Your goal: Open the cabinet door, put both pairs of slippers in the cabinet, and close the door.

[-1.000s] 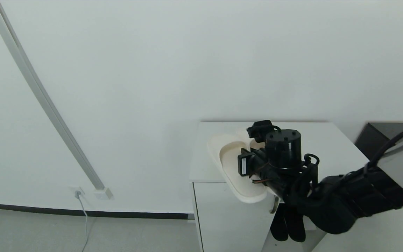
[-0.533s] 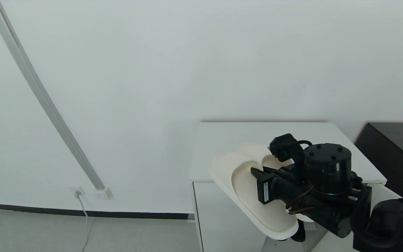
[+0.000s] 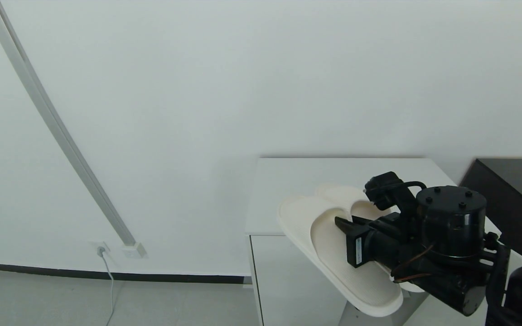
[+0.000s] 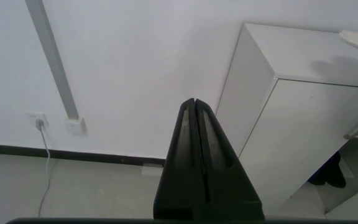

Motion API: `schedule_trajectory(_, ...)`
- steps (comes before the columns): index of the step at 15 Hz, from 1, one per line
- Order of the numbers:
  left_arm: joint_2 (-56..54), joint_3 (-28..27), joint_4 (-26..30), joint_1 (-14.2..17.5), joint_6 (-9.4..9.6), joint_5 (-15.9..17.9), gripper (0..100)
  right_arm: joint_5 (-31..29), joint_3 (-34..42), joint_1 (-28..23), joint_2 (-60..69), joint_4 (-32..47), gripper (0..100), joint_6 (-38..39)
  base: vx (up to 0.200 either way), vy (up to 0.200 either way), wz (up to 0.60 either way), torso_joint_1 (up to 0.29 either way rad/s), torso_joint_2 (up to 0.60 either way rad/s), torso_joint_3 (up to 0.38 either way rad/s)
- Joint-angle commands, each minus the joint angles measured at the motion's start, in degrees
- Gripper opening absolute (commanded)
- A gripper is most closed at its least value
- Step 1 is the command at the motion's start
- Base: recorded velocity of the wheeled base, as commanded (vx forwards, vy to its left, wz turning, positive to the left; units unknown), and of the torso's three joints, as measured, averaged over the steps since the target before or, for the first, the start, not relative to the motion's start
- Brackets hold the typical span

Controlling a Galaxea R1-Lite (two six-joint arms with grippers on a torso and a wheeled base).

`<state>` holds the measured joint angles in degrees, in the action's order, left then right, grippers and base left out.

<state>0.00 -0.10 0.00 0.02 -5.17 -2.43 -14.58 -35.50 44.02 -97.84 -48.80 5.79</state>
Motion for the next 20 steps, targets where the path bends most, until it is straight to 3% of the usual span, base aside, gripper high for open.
schedule_trajectory(1,0.0,0.0,-0.1,0.0,-0.02,0.1,0,0.0,0.3,0.1,0.5,0.0,0,0.0,0.000,0.000,0.00,0.000,0.00,0.000)
schedule_trajectory(10,0.0,0.0,-0.1,0.0,-0.02,0.1,0,-0.1,1.0,0.1,0.0,-0.2,0,-0.8,-0.200,0.000,0.00,0.003,0.00,0.000)
schedule_trajectory(20,0.0,0.0,-0.1,0.0,-0.02,0.1,0,-0.4,1.9,-0.1,0.0,-0.2,0,-1.8,0.000,0.000,0.00,0.000,0.00,0.000)
